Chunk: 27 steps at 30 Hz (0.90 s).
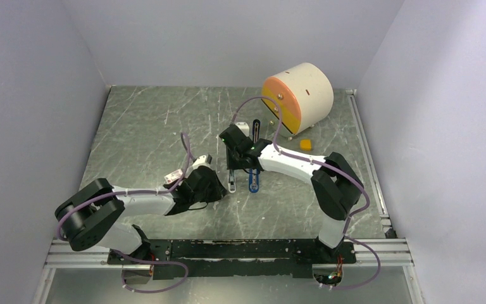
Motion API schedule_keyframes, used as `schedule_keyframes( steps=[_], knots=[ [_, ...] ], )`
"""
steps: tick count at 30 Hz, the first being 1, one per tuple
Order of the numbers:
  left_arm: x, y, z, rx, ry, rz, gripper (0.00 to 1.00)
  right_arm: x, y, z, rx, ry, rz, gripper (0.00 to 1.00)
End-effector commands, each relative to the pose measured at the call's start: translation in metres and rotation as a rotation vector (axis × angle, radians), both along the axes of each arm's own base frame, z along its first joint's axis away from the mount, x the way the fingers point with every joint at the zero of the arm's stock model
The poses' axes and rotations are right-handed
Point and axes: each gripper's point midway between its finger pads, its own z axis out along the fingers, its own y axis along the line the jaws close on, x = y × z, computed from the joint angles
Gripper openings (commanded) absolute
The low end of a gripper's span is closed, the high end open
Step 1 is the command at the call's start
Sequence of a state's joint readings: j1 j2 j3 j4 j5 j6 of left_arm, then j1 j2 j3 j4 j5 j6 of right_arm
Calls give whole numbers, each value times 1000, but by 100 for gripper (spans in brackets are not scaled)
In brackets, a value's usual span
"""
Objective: Load the staples into the stapler
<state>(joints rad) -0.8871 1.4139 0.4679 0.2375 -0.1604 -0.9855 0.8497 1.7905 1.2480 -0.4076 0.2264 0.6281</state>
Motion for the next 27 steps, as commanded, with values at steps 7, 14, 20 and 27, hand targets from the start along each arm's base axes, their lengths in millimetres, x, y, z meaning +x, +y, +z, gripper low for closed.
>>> schedule_keyframes(
  steps=[7, 14, 20, 27],
  knots=[
    [6, -5, 2, -133, 26, -2, 20, -9, 10, 13, 56, -13, 12, 25],
    [3, -10, -8, -172, 56, -26, 21, -10, 10, 14, 59, -11, 16, 25],
    [0, -3, -13, -168, 68, -4, 20, -11, 9, 12, 54, -8, 16, 25],
    [-2, -1, 2, -222, 14, -20, 25, -10, 7, 6, 30, -6, 10, 24]
  ],
)
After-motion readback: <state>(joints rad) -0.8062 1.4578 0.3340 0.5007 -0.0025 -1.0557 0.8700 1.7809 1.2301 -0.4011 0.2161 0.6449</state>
